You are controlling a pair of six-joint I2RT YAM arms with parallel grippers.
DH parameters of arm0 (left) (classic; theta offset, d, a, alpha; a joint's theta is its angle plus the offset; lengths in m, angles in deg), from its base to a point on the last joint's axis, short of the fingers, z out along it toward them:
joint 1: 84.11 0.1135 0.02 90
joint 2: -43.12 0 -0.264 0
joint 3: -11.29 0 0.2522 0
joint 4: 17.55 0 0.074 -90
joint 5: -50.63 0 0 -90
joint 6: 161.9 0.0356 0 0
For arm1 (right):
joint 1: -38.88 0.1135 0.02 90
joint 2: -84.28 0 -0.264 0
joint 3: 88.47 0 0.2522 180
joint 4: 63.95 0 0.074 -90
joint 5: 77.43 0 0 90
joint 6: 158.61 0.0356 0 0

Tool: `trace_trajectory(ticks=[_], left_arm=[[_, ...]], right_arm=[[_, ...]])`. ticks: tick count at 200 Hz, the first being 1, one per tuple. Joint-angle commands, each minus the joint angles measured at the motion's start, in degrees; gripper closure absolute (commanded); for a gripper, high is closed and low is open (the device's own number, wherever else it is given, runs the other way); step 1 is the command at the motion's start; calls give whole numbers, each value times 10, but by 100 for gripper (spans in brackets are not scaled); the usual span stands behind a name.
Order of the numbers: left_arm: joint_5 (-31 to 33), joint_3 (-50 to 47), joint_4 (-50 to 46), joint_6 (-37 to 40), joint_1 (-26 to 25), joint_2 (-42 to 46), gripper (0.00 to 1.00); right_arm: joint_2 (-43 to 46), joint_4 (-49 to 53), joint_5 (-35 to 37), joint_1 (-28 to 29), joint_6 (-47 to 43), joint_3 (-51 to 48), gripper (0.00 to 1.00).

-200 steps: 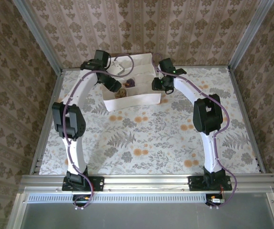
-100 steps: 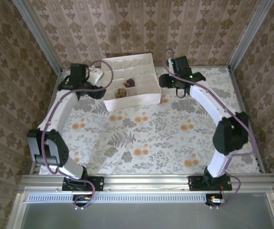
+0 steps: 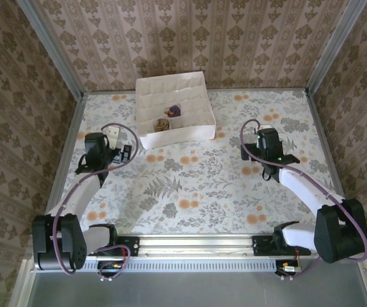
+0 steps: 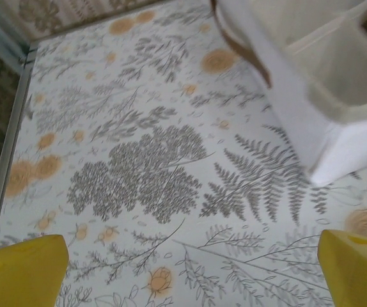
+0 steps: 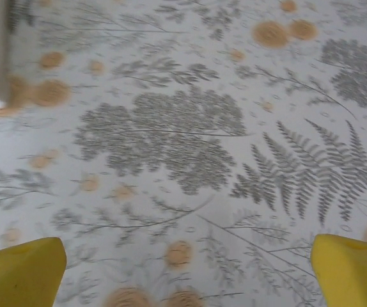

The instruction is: Roll the socks

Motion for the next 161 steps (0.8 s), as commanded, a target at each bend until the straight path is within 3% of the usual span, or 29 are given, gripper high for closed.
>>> trace_trajectory(ticks=[1,26,50,87,105,116,161], left_arm=[[37,-45,137,-12,5,-19,0],[14,-96,288,8,5,-70,0],[-10,-85,301,17,4,-124,0],[-30,-68,269,25,3,-132,0],[-48,-79,304,-14,4,-131,0],[-71,-97,377,-25,4,-145,0],[-23,-89,386,-41,1,-176,0]], right_arm=[[-1,-138,29,-22,-21,-26,0],[-33,-264,-31,-62,-3,-63,0],[-64,-328,-58,-75,-35,-78,0],[-96,-472,-84,-90,-43,-144,0],[-135,-560,-83,-92,-39,-178,0],[-162,-583,-82,-92,-39,-181,0],[-169,-562,-89,-97,-36,-165,0]])
